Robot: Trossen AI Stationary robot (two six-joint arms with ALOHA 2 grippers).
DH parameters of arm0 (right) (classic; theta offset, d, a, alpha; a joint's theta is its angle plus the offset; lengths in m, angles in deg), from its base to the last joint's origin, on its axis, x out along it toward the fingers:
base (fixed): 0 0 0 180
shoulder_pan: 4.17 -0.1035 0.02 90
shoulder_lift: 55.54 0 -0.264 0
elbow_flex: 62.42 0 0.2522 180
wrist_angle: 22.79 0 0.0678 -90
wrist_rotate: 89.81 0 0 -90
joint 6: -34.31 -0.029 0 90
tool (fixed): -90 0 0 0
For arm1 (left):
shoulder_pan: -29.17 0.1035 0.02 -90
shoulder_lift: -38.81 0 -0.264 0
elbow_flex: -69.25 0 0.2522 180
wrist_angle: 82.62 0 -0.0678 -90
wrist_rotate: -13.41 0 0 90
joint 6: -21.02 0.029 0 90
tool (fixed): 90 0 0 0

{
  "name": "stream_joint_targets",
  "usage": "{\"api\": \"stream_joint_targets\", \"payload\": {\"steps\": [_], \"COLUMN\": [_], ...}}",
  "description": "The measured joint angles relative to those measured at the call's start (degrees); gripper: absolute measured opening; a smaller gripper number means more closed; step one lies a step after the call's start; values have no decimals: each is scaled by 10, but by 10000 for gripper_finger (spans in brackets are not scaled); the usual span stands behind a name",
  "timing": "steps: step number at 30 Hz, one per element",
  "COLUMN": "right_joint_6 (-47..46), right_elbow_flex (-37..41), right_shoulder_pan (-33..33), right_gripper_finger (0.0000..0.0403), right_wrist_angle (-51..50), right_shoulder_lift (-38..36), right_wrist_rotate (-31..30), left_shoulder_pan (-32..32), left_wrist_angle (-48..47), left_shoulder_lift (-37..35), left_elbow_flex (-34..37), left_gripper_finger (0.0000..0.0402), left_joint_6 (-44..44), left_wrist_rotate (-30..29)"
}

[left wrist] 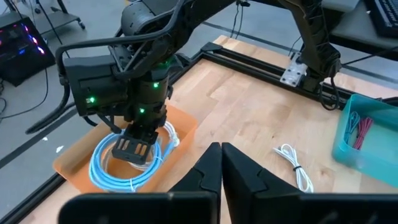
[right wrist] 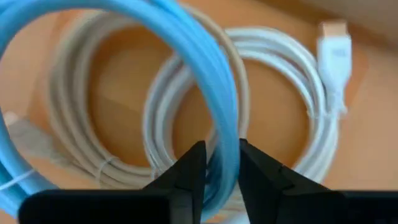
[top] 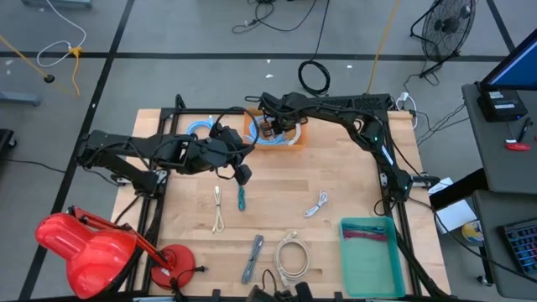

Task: Pick & Place USB Port
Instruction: Put the large bottom blue charger cable into the orange bin

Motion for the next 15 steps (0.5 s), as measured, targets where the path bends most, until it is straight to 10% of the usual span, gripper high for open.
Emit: {"api": "stream_joint_targets", "payload": {"steps": [6, 15], "right_joint_6": [13, 0], "right_elbow_flex": [17, 17], "right_shoulder_pan": [2, -1], "right_gripper_finger": [11, 36], "right_wrist_angle": [10, 26], "right_shoulder_lift": [0, -2], "right_wrist_rotate": [-12, 2], "left_shoulder_pan": [0, 0], "left_wrist_angle": [0, 0], "left_shoulder_lift": [0, 0], "left_elbow_flex": [0, 0], "left_gripper_finger": [11, 23], "left_joint_6": [1, 8], "left_wrist_rotate": [0, -2]}}
